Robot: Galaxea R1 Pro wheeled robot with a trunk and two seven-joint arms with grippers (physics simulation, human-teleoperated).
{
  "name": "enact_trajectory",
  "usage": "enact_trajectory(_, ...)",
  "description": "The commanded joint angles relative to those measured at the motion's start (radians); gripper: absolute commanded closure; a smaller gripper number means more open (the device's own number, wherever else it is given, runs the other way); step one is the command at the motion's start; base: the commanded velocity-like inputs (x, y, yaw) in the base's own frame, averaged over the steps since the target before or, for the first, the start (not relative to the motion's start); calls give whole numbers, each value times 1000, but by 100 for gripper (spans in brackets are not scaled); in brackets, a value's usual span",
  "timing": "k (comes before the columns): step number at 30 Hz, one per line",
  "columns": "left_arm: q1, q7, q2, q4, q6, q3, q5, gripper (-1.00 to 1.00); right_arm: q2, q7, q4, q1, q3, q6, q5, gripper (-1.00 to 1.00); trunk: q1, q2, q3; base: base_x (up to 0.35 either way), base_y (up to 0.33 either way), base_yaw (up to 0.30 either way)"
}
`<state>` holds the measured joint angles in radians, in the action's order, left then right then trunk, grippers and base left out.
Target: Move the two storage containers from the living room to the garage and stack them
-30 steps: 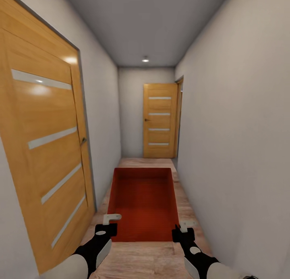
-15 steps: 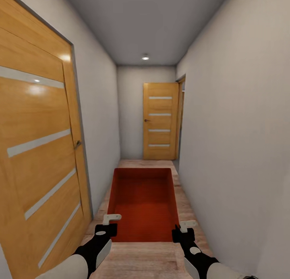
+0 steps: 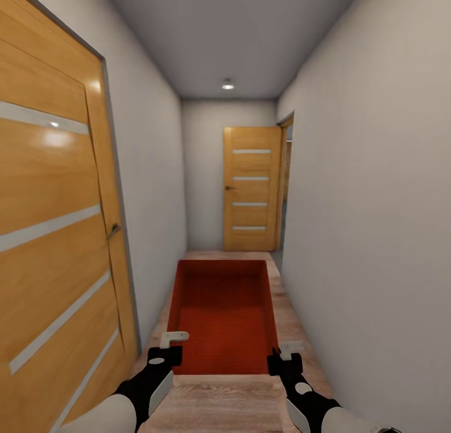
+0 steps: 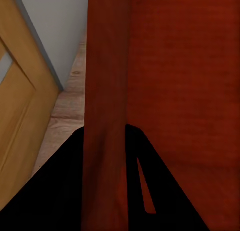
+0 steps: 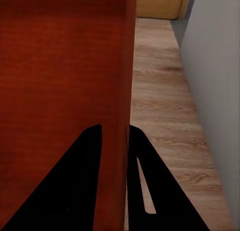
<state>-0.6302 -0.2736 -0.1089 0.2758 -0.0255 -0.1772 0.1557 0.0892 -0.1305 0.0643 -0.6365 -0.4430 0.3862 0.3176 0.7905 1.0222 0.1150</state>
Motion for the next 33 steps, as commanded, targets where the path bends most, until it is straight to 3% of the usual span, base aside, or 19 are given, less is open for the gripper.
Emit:
enact_trajectory(1,-2,-10,17,6,-4,71,-6,100,0,0,-11,0,12,0,-2,100,1,1,1,323,116,0)
enact_trajectory(12,-2,-10,17,6,-4,71,-5,100,0,0,-11,0,12,0,-2,100,1,1,1,323,107,0)
enact_trajectory(33,-2,-10,18,5,-4,71,-6,100,0,0,-11,0,12,0,-2,100,1,1,1,323,5,0)
